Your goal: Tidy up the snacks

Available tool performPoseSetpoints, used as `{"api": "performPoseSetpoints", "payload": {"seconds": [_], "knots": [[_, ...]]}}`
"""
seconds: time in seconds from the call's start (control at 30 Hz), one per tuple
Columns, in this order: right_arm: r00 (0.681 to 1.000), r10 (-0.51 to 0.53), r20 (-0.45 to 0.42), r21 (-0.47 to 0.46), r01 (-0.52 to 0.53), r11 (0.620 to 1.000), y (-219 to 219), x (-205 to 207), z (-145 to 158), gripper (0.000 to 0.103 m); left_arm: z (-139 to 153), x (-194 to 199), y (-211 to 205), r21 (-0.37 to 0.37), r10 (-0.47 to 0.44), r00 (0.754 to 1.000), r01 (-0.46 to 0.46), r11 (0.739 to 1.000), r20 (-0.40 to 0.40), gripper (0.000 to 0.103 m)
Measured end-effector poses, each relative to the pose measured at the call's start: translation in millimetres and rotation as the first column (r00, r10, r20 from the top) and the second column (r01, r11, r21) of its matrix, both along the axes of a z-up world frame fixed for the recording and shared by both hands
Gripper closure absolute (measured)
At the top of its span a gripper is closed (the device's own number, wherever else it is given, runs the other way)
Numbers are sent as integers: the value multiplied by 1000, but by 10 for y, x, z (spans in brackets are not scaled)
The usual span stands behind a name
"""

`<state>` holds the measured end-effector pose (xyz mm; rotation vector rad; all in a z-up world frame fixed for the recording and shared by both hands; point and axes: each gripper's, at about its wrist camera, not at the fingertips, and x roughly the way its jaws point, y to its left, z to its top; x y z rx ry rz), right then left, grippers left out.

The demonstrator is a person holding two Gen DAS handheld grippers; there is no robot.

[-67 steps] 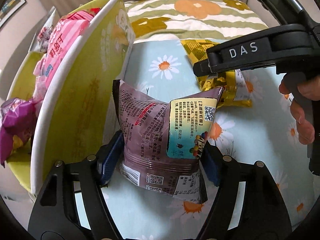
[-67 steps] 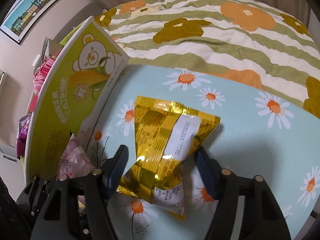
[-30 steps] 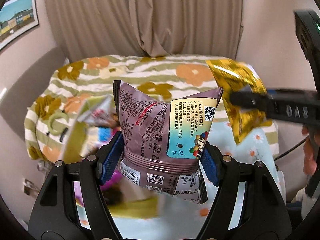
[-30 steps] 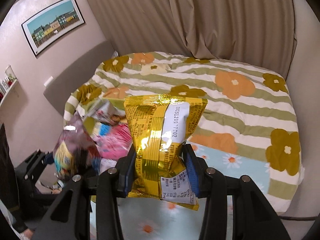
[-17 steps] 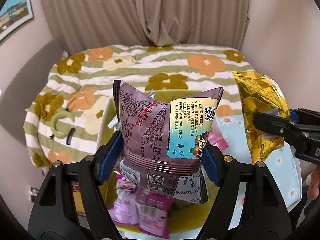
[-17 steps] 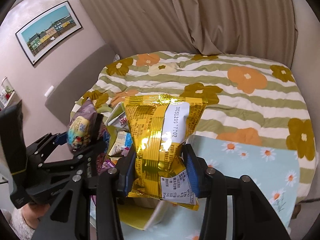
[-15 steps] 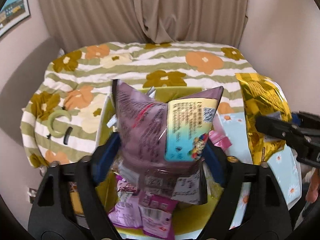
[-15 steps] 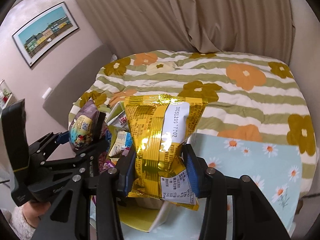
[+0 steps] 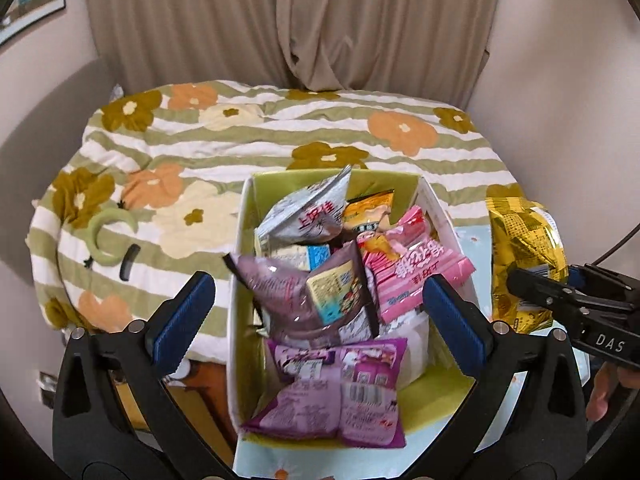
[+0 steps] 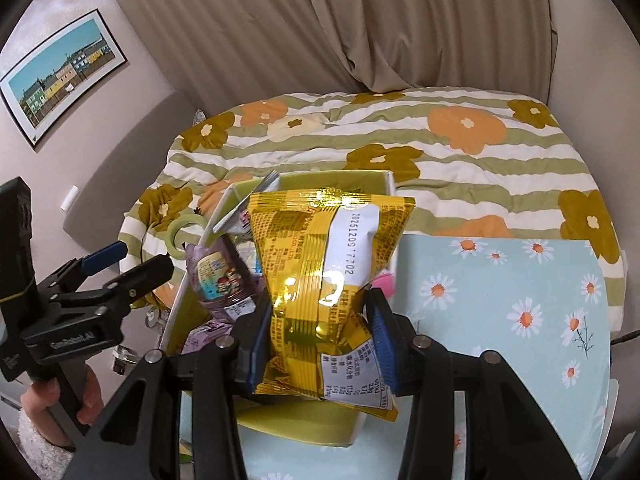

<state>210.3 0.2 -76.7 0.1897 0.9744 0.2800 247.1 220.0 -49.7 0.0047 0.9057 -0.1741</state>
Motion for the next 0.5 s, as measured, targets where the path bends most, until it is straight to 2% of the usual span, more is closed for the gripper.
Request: {"api": "performPoseSetpoints", "payload": {"seconds": [0.13, 0.23, 0.27, 0.33, 0.37, 0.4, 0.5], "knots": [[1000, 11, -10, -4, -11, 1000, 177, -20, -44, 61, -72, -43, 125, -9, 14, 1000, -14, 1000, -19, 0], [999, 24, -35, -17, -25, 1000, 295, -26, -137, 60, -95, -88, 171, 38, 36, 999, -35, 999, -10, 0], [999, 28, -36, -17, -29, 999, 328, -34, -160, 57, -94, -102, 172, 53, 43, 999, -43, 998, -4, 0], [999, 28, -34, -27, -29, 999, 371, -65, -203, 31, -88, -172, 188, 71, 55, 998, -56, 996, 11, 0], [999, 19, -27, -29, -20, 999, 368, -87, -208, 9, -90, -193, 187, 74, 58, 998, -59, 996, 14, 0], [1000, 8, -16, -31, -8, 999, 357, -117, -212, 2, -102, -225, 182, 76, 63, 998, -64, 995, 13, 0], [999, -10, -37, -67, 8, 998, 301, -195, -266, 1, -174, -338, 147, 74, 83, 997, -83, 994, -4, 0]]}}
